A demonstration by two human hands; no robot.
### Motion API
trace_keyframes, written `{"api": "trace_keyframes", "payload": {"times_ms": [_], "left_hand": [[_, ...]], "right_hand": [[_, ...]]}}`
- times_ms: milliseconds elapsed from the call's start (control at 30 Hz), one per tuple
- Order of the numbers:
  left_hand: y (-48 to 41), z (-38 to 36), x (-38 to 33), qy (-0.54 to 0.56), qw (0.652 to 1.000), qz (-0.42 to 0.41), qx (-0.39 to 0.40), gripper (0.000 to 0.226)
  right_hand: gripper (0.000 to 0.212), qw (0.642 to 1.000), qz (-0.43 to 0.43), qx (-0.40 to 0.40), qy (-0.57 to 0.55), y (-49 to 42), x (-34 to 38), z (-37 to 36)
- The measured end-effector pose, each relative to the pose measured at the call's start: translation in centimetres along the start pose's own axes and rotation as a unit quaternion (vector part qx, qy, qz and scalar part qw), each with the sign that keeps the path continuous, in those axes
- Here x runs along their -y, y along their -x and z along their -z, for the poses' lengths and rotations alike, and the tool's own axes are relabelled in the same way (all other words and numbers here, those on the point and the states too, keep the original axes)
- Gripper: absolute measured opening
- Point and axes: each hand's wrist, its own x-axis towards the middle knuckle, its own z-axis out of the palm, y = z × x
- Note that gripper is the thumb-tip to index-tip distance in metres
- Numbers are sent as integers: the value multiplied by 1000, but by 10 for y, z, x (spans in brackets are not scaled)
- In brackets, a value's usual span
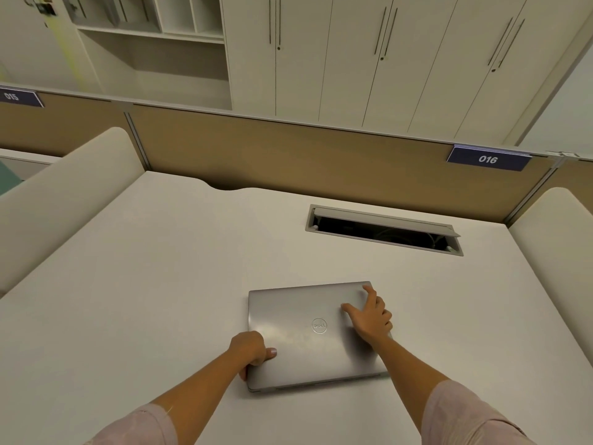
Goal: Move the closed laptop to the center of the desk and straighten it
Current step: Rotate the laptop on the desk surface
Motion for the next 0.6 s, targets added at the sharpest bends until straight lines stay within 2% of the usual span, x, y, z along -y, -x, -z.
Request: {"api": "trace_keyframes", "payload": {"times_ms": [100,367,600], "left_hand": [[1,-3,1,-1,1000,1,-18,54],[-12,-3,6,-20,1000,6,14,71],[-8,1,18,15,999,-7,-28,70]], "right_hand": [[77,999,8,3,34,3,-5,-4],[72,996,41,-7,82,2,-14,-4],[63,982,119,-36,144,13,-32,-11]]}}
